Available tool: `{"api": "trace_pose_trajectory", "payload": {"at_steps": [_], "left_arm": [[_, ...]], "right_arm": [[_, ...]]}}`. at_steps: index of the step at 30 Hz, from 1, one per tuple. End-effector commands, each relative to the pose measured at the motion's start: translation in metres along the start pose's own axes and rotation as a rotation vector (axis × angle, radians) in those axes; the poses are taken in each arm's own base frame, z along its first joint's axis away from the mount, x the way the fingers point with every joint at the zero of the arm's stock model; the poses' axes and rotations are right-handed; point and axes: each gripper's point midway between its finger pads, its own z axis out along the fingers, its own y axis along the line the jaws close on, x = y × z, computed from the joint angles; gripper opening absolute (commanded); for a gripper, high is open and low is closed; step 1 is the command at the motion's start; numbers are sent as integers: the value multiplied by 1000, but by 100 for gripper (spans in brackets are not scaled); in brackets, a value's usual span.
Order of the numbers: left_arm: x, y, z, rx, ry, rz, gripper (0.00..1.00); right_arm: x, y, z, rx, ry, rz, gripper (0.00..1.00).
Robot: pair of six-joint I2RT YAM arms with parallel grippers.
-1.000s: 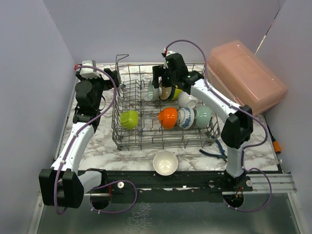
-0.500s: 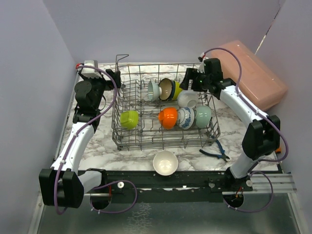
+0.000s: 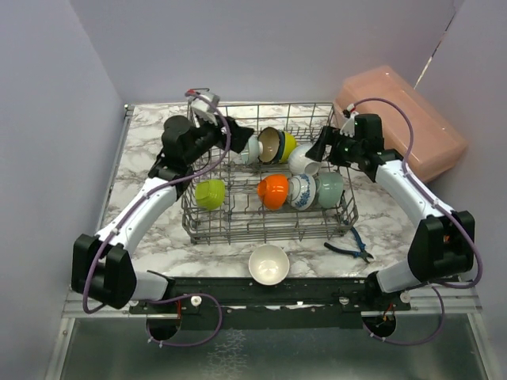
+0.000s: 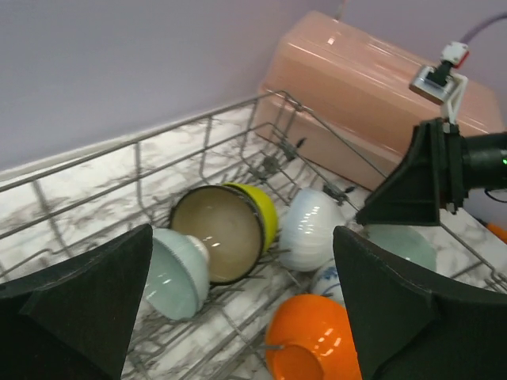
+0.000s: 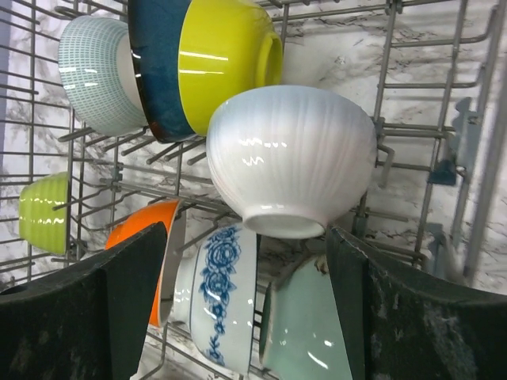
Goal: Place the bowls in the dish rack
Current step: Pick up the bowl from the dish rack.
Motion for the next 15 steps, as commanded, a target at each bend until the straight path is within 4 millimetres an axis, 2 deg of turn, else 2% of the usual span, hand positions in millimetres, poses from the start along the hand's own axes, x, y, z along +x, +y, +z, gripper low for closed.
{"api": "trace_pose_trajectory", "payload": {"at_steps": [1, 7, 10, 15], "left_arm": [[21, -52, 27, 113, 141, 58, 95], [63, -105, 62, 169, 281, 104, 94], [79, -128, 82, 183, 342, 176, 93], [123, -147, 110, 184, 510, 322, 89]], "right_arm": [[-16, 3, -30, -44, -102, 0, 85], [-11, -13, -63, -30, -185, 34, 85], [-6, -28, -76, -12, -214, 70, 86], [18, -46, -79, 43, -208, 102, 86]]}}
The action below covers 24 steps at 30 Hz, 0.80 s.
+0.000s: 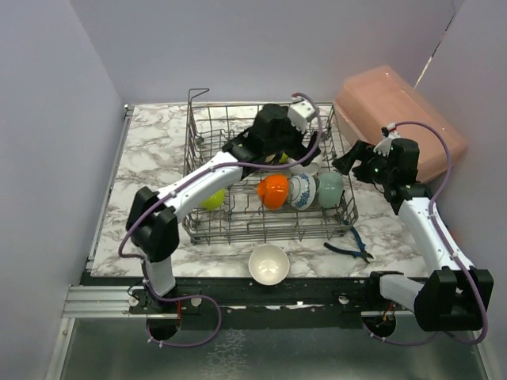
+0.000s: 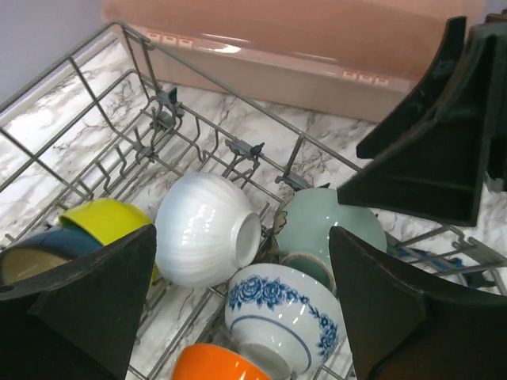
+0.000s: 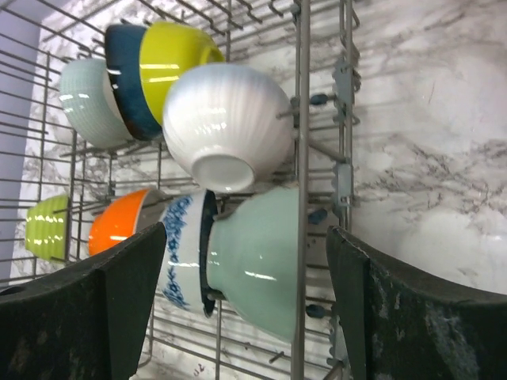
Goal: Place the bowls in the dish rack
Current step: Pick up the bowl from the dish rack.
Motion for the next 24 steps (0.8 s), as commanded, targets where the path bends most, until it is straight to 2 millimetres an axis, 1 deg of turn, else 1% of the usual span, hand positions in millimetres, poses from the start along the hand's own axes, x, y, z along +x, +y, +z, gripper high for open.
{"api": "trace_pose_trajectory", "payload": {"at_steps": [1, 4, 7, 10, 12, 15, 17, 24], "left_arm": [[39, -1, 29, -67, 223, 147, 89], [58, 1, 51, -97, 325, 215, 89], [72, 7, 68, -117, 385, 247, 89], [79, 9, 80, -113, 406, 284, 90], [85, 15, 86, -124, 419, 316, 92], [90, 23, 90, -153, 434, 349, 95], [94, 27, 90, -163, 449, 367, 96], [122, 31, 92, -131, 529, 431, 96]], "right_arm": [[20, -10, -4, 18, 6, 21, 86], [29, -21, -7, 63, 7, 20, 86], [32, -31, -12, 119, -3, 15, 86], [31, -39, -14, 165, -11, 4, 86], [30, -42, -16, 187, -15, -5, 87], [29, -47, -19, 213, -17, -8, 87], [28, -46, -18, 209, -21, -11, 87], [24, -41, -17, 186, -24, -15, 87]]}}
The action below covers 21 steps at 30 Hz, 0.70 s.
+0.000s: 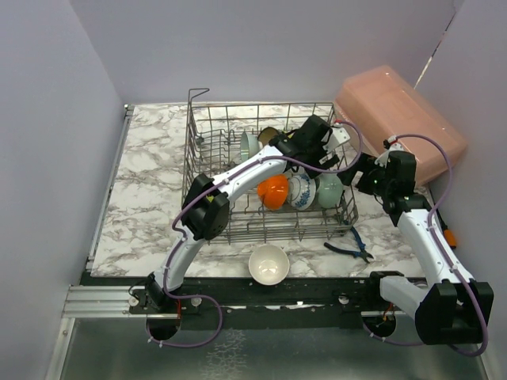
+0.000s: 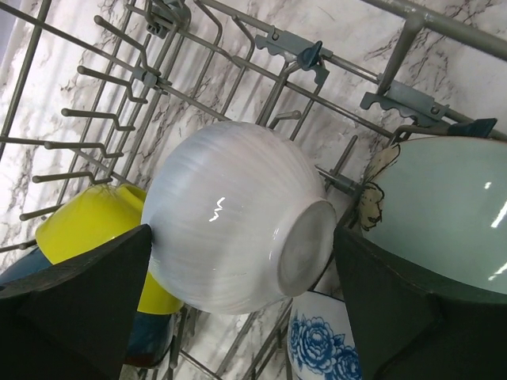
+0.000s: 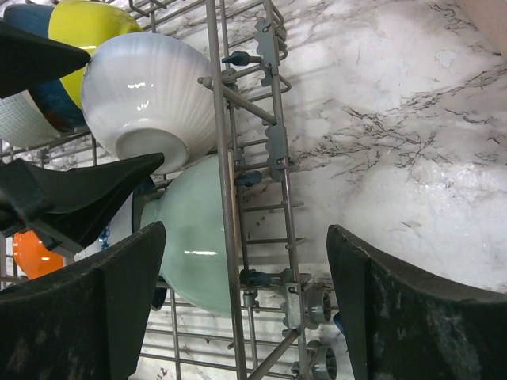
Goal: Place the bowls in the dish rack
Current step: Pick up the bowl from the dish rack.
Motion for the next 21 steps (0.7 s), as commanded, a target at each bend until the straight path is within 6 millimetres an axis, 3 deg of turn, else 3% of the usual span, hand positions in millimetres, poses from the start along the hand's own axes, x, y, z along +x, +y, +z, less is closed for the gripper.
{"api": "trace_pose_trajectory", "payload": {"at_steps": [1, 9, 14, 21], "left_arm": [[14, 0, 10, 2, 54, 72, 96], [13, -3, 18, 16, 47, 86, 84], [11, -5, 18, 32, 40, 95, 63], [-2, -6, 9, 55, -1, 93, 50]], "right_arm": [[-6, 0, -4, 10, -11, -16, 87], [-13, 13, -5, -44, -6, -13, 87], [-22, 28, -10, -102, -6, -7, 87], [-27, 31, -11, -106, -11, -8, 87]]}}
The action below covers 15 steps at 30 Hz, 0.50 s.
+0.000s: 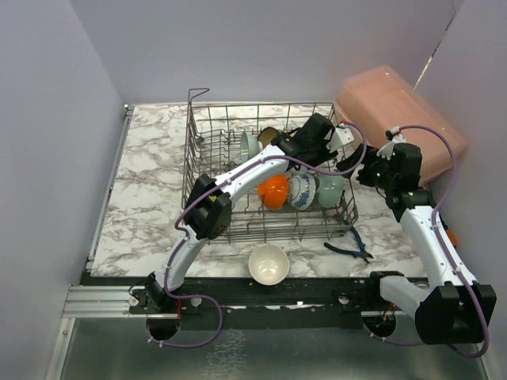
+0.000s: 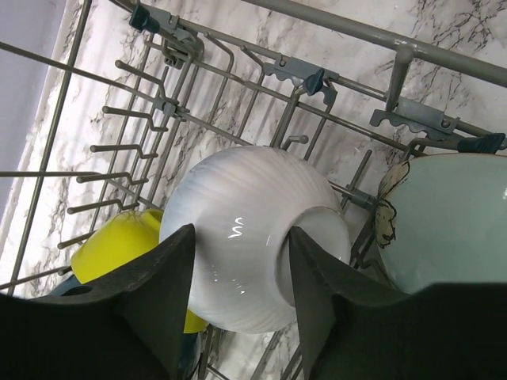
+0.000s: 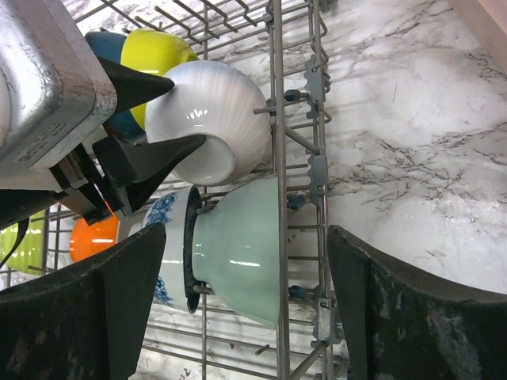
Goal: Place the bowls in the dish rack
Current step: Pick up the bowl from the dish rack.
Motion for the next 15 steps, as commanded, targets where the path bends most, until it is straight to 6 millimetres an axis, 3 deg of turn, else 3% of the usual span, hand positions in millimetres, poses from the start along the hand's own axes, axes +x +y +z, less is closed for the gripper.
{"api": "trace_pose_trajectory", "payload": {"at_steps": [1, 4, 7, 15], "left_arm": [[5, -13, -1, 66, 17, 2, 52], [4, -5, -3, 28, 23, 10, 79], [8, 0, -1, -5, 42, 0, 95], [17, -18, 8, 65, 55, -42, 99]], "right_arm": [[0, 6, -2, -20, 27, 10, 87], [0, 6, -1, -22, 27, 8, 87], [0, 6, -1, -23, 28, 5, 87], [0, 6, 0, -25, 28, 3, 87]]}}
